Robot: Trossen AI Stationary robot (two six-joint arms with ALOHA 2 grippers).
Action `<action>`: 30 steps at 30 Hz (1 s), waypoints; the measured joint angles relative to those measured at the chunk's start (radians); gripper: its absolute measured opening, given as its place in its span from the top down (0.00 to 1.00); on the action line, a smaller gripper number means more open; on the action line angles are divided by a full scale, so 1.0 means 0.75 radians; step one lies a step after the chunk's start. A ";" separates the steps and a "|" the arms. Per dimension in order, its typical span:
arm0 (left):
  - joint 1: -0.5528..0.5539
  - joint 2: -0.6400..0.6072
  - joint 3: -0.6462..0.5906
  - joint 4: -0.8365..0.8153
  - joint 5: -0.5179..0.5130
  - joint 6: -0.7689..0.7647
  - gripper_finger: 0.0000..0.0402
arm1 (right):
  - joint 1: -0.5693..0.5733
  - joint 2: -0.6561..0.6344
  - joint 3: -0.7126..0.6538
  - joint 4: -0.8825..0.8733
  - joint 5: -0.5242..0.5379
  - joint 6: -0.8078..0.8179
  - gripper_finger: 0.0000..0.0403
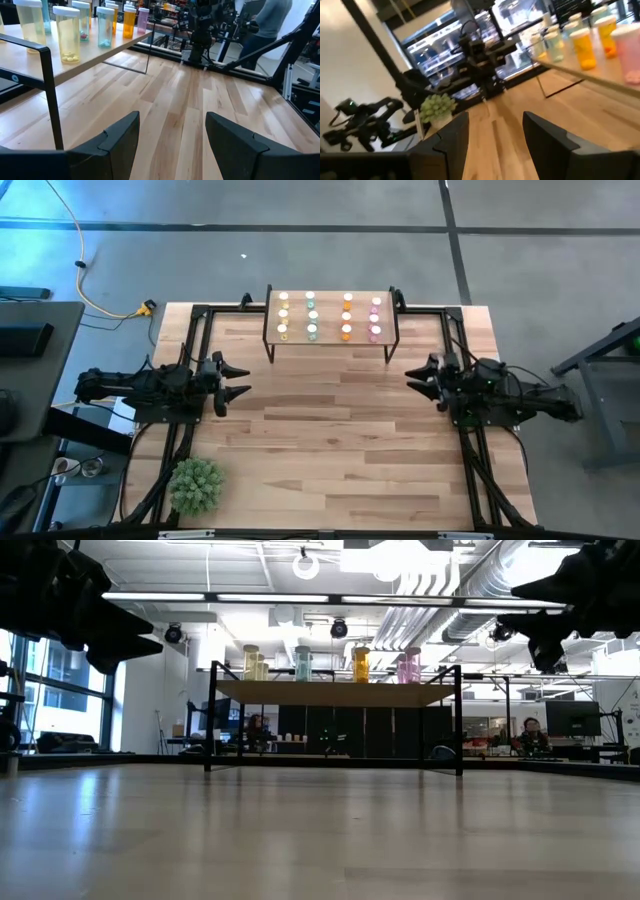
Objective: Pick and place medicine bottles onto shelf by color
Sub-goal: Return to Home Position
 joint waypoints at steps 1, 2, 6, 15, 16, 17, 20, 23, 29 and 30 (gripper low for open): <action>0.000 0.000 0.000 0.000 0.000 0.000 0.46 | 0.000 0.003 -0.007 0.000 -0.015 -0.001 0.56; 0.000 0.000 0.000 0.000 0.000 0.000 0.46 | 0.000 0.000 -0.013 -0.005 -0.033 -0.001 0.56; 0.000 0.000 0.001 0.000 0.000 0.000 0.46 | 0.000 0.000 -0.033 -0.010 -0.042 -0.011 0.56; 0.000 0.000 0.001 0.000 0.000 0.000 0.46 | 0.000 0.000 -0.037 -0.082 -0.013 0.070 0.56; 0.000 0.000 0.001 0.000 0.000 0.000 0.46 | -0.001 0.000 -0.037 -0.109 -0.013 0.104 0.56; 0.000 0.000 0.001 0.000 0.000 0.000 0.46 | 0.000 0.000 -0.037 -0.144 -0.012 0.130 0.56; 0.000 0.000 0.001 0.000 0.000 0.000 0.46 | -0.001 0.011 -0.036 -0.145 -0.004 0.135 0.56; 0.000 0.000 0.001 0.001 0.000 0.000 0.46 | -0.001 0.011 -0.036 -0.148 -0.004 0.135 0.56; 0.000 0.000 0.001 0.000 0.000 0.000 0.46 | -0.001 0.011 -0.035 -0.149 -0.004 0.135 0.56; 0.000 0.000 0.001 0.000 0.000 0.000 0.46 | -0.001 0.011 -0.035 -0.149 -0.004 0.135 0.56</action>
